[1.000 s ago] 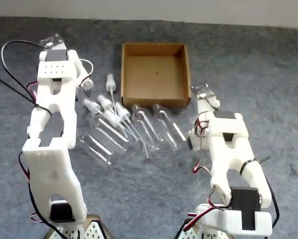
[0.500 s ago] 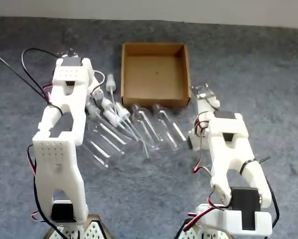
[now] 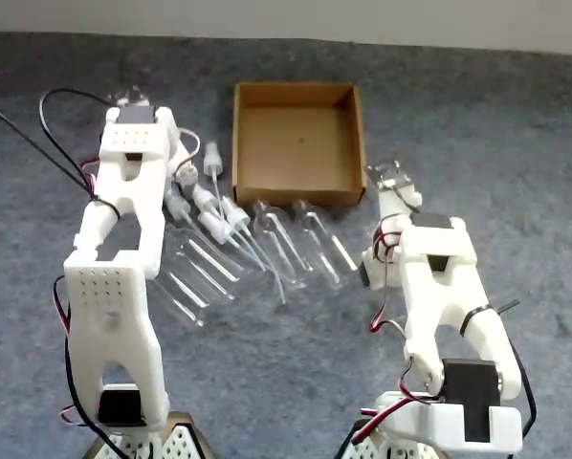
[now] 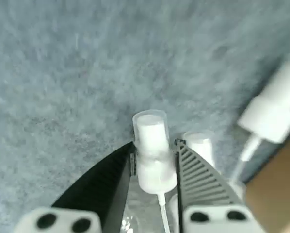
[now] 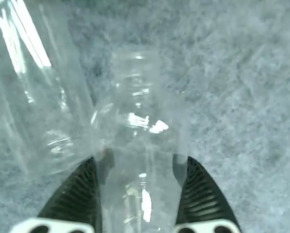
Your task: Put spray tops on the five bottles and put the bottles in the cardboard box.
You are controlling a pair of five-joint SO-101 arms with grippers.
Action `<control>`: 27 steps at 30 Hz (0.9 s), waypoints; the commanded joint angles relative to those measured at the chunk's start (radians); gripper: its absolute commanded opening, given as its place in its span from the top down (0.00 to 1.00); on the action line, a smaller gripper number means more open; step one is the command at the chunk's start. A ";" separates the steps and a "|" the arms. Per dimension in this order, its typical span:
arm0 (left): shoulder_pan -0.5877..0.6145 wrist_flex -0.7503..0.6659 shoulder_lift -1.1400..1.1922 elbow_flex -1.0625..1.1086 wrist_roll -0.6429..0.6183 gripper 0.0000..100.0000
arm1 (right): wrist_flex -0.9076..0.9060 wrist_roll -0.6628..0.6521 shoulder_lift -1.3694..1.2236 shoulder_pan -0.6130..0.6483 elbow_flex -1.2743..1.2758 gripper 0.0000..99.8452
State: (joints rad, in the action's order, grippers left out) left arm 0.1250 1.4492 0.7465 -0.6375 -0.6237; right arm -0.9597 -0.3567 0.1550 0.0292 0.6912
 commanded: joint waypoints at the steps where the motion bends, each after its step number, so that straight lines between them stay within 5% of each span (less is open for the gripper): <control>1: -0.021 -0.002 -0.012 -0.185 0.051 0.97 | 0.008 0.006 0.048 0.012 -0.007 1.00; 7: 0.008 0.009 -0.021 -0.521 0.206 0.97 | 0.008 0.006 0.048 0.012 -0.007 1.00; 14: 0.136 0.290 -0.025 -1.044 0.512 0.97 | 0.008 0.006 0.048 0.012 -0.007 1.00; 20: 0.278 0.325 -0.252 -0.809 0.839 0.97 | 0.008 0.006 0.047 0.012 -0.007 1.00; 27: 0.338 0.327 -0.506 -0.090 1.201 0.97 | 0.008 0.005 0.047 0.012 -0.005 1.00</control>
State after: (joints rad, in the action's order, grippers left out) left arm 0.4473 1.7668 0.3751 -1.0641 0.4626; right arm -0.9597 -0.3567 0.1550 0.0292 0.6912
